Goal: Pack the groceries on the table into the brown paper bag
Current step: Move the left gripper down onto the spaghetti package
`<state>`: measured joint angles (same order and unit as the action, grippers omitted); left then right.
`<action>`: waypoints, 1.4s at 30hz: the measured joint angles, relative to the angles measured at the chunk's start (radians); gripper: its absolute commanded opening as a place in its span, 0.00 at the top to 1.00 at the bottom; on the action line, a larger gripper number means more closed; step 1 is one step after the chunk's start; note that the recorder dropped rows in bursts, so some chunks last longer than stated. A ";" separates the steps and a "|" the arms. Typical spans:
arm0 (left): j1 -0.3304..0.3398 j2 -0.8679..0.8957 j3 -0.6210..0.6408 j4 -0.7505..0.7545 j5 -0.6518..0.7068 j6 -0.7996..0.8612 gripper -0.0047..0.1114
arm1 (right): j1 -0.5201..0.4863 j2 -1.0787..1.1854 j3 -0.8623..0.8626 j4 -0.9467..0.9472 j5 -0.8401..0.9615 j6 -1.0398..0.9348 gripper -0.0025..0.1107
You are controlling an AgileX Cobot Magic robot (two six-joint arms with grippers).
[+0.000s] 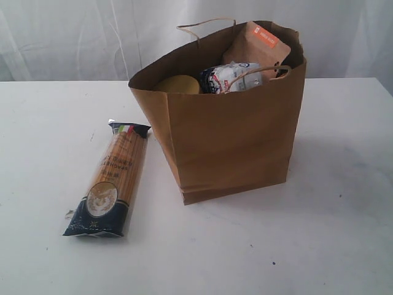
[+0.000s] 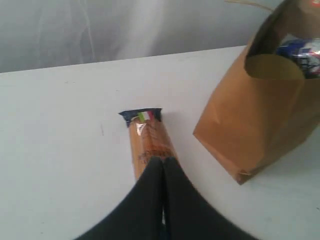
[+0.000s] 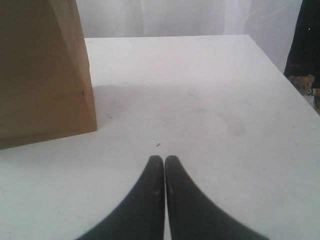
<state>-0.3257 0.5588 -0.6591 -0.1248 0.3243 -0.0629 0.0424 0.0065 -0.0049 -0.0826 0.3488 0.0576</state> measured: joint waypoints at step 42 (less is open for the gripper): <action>-0.093 1.150 -0.304 -0.245 -0.298 0.191 0.05 | 0.000 0.000 0.000 0.000 0.000 0.000 0.97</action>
<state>-0.4191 1.7085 -0.9634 -0.3699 0.0261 0.1283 0.0424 0.0065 -0.0049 -0.0826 0.3488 0.0576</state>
